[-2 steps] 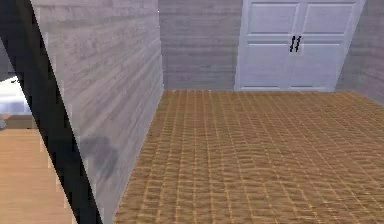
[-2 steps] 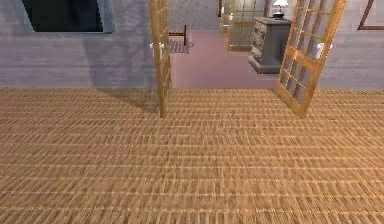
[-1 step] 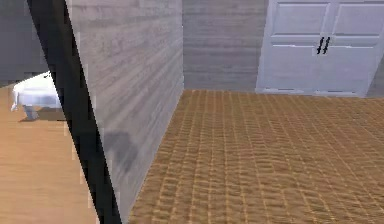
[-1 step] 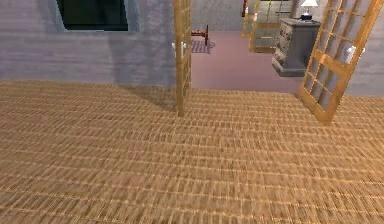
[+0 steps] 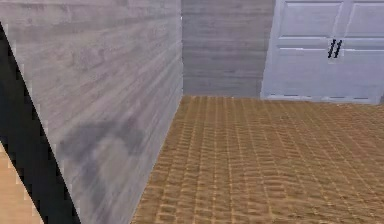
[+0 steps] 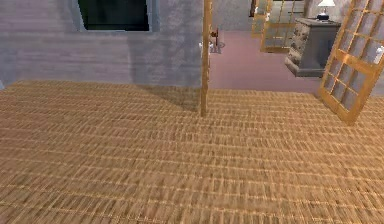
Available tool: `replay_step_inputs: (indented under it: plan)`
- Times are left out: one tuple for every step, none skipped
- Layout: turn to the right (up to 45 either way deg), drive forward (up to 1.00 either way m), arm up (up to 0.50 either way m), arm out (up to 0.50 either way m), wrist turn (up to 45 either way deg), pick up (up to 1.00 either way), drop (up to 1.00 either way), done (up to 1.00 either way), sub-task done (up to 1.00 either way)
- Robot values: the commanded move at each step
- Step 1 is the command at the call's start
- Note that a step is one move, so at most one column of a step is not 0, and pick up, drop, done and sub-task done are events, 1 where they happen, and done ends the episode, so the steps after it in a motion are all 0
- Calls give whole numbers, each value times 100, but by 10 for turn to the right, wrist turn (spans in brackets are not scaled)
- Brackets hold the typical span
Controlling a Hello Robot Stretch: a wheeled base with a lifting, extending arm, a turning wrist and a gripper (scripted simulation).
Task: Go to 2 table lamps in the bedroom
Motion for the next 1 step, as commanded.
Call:
replay_step_inputs:
  plan:
    - [-450,0,0,0,0,0,0,0,0]
